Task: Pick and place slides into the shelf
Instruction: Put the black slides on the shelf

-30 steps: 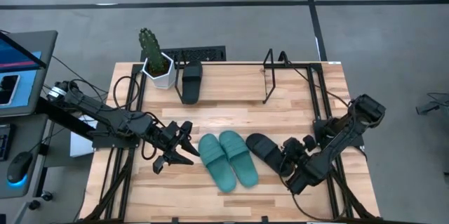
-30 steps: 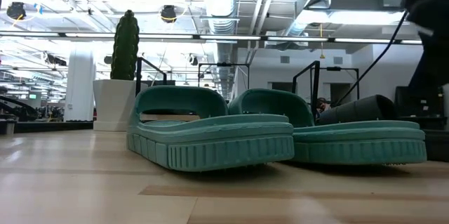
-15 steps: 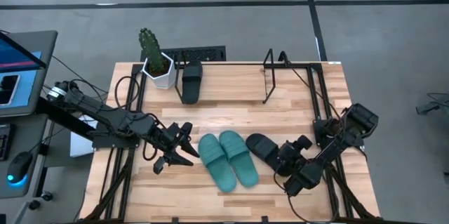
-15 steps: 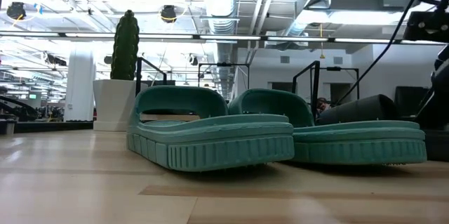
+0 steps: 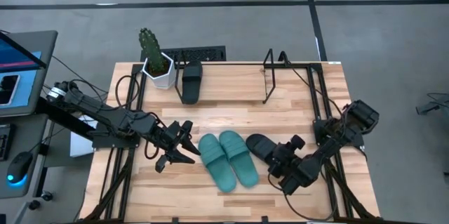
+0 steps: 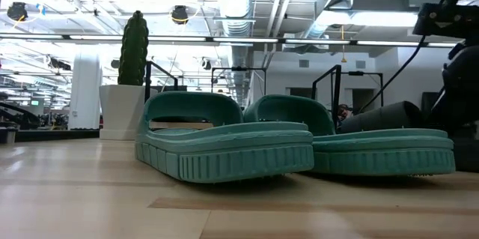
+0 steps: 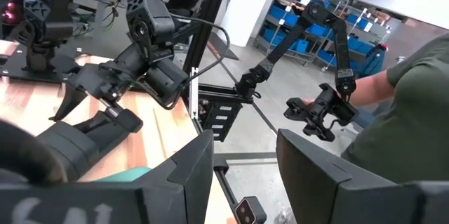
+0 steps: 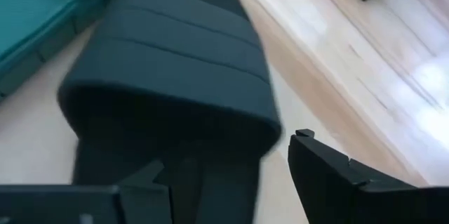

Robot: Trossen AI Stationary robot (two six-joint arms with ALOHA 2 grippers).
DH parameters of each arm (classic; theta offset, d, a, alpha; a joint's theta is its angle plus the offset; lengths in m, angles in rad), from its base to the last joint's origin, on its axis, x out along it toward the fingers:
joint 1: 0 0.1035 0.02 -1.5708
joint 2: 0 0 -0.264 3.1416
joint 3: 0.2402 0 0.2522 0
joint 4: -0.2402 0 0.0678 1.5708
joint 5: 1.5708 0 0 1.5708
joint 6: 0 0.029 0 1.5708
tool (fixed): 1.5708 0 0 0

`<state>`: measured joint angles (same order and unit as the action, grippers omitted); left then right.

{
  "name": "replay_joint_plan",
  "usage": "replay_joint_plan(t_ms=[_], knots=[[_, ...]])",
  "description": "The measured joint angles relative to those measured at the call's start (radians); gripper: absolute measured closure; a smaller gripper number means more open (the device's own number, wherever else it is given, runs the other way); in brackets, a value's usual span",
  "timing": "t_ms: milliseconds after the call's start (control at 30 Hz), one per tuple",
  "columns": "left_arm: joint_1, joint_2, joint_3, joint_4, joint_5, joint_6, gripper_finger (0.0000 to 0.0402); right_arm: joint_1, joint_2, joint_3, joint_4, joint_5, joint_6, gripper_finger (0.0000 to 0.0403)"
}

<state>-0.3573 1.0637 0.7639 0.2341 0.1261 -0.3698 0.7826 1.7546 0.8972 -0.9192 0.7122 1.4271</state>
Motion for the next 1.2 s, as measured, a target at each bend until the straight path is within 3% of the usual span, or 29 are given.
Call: replay_joint_plan(t_ms=[233,733,833,967,1200], knots=[[0.005,0.0,0.0,-0.001,0.0,0.0,0.0257,-0.049,0.0,-0.001,0.057,0.028,-0.098,0.0211],[0.006,0.0,0.0,-0.009,-0.001,-0.037,0.0257,-0.146,-0.002,-0.101,0.245,0.061,-0.137,0.022],[0.006,0.0,0.0,-0.009,-0.001,-0.037,0.0257,-0.163,-0.003,-0.104,0.278,0.048,-0.14,0.0258],[0.006,0.0,0.0,-0.009,-0.004,-0.037,0.0257,-0.19,-0.008,-0.103,0.269,-0.013,-0.118,0.0373],[0.013,0.0,0.0,-0.008,-0.004,-0.043,0.0257,-0.185,-0.058,-0.078,0.207,-0.093,-0.019,0.0397]])
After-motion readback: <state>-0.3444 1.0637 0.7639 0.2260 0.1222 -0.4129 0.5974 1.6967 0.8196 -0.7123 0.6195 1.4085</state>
